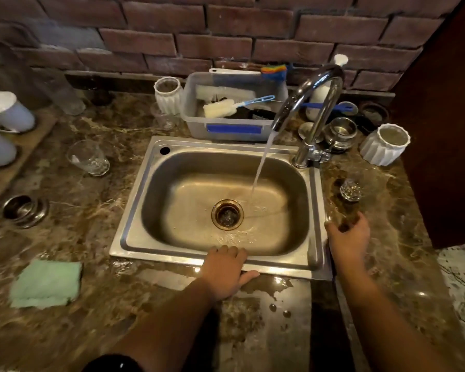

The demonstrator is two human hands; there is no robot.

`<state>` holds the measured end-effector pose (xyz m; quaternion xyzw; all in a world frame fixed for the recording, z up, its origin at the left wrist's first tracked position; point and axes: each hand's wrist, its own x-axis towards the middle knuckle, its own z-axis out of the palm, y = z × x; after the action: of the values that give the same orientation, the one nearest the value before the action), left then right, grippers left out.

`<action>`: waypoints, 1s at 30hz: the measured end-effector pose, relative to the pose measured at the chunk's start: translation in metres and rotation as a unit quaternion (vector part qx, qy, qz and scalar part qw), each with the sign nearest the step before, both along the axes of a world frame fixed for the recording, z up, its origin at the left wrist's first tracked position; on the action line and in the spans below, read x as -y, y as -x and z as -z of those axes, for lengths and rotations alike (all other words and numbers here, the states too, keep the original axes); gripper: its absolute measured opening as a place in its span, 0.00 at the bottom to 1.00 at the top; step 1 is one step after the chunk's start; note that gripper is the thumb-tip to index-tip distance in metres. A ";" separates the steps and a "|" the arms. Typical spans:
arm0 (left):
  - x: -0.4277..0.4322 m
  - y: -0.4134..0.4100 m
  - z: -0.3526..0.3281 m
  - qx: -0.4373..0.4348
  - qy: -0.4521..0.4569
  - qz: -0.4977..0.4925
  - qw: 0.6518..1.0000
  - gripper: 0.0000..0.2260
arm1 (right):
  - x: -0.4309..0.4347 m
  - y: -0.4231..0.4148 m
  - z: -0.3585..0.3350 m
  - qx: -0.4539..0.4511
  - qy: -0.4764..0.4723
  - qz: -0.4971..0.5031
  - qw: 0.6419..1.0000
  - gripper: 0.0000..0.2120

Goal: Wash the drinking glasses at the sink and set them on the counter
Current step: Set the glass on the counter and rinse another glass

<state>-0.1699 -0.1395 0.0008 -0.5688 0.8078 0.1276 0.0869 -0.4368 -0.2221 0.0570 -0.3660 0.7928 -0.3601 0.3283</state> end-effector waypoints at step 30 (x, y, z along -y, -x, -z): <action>-0.030 -0.240 0.024 -0.114 0.115 -0.145 0.976 0.41 | 0.094 -0.510 0.009 0.104 0.012 -0.539 0.836 0.54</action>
<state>0.0702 -0.1093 -0.0229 -0.6682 0.7303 0.1087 -0.0914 0.0732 -0.3165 0.0477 -0.7002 0.4265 -0.1717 0.5462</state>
